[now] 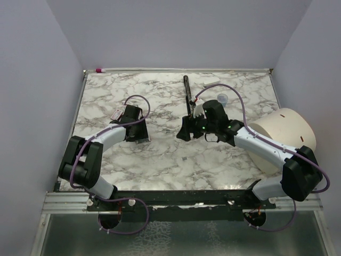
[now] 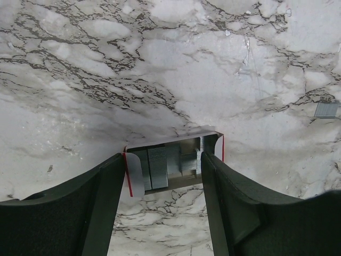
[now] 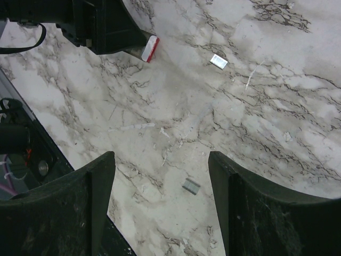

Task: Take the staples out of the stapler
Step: Adjust the staple in the staple box.

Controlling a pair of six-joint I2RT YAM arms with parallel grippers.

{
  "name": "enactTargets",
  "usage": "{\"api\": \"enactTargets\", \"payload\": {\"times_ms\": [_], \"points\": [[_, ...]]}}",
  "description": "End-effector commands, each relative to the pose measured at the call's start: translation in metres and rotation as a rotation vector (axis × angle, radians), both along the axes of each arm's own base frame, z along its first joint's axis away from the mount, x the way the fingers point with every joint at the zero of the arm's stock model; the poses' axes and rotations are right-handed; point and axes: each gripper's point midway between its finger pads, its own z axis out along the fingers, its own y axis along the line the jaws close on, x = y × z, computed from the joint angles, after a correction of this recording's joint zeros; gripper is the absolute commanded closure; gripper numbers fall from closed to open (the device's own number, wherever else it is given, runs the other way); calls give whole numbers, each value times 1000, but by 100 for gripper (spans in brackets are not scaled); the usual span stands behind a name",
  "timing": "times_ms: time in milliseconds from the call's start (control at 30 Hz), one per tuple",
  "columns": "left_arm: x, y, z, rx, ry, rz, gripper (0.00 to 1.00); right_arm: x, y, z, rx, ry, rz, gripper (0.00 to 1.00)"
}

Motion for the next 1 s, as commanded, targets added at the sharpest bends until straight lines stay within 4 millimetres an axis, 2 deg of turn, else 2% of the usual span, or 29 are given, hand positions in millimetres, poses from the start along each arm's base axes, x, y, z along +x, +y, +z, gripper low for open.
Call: {"api": "enactTargets", "payload": {"times_ms": [0,467,967], "points": [[-1,1,-3,26,24,-9,38,5,-4,2,-11,-23,-13,30],[-6,6,1,108,20,-41,40,4,-3,2,-5,-21,-10,30],[-5,2,-4,108,34,-49,34,4,-3,2,-5,-22,-9,30]]}}
